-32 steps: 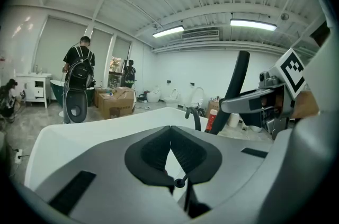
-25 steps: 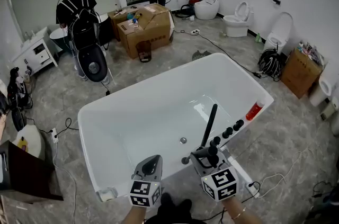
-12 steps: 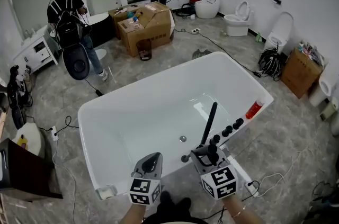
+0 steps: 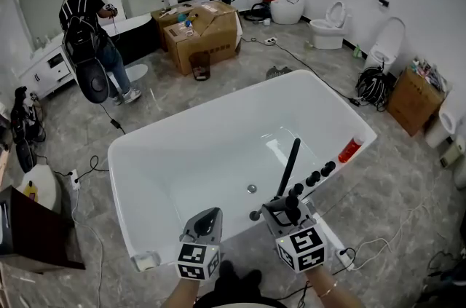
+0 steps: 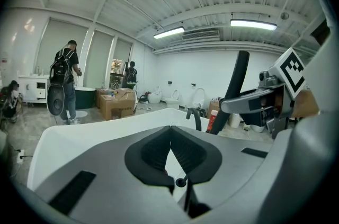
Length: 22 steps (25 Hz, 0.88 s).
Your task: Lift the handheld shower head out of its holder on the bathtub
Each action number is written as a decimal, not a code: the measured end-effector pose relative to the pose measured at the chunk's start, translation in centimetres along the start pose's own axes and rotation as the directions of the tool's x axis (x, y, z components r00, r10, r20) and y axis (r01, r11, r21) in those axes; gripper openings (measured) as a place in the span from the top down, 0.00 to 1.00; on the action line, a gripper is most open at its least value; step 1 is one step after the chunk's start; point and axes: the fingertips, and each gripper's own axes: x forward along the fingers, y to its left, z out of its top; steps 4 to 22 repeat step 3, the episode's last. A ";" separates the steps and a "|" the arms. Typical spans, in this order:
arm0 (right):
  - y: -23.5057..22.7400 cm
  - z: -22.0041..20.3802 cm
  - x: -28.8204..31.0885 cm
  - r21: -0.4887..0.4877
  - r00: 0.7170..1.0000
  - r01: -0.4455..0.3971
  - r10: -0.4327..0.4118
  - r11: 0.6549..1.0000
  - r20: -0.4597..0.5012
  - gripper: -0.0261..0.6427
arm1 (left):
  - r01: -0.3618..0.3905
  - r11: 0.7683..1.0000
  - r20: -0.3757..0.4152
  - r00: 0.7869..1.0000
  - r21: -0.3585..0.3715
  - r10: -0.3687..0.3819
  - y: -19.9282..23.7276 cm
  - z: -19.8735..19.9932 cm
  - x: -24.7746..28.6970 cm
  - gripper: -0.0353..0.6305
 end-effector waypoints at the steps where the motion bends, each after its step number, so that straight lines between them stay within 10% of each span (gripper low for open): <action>1: 0.0 -0.1 -0.1 0.000 1.000 0.000 0.000 1.000 0.000 0.76 | -0.001 1.000 -0.001 1.000 0.000 0.001 -0.1 0.0 0.0 0.92; 22: -0.1 -0.2 -0.3 -0.001 1.000 0.000 0.000 1.000 -0.001 0.76 | -0.003 1.000 -0.002 1.000 0.001 0.003 -0.3 -0.1 -0.1 0.92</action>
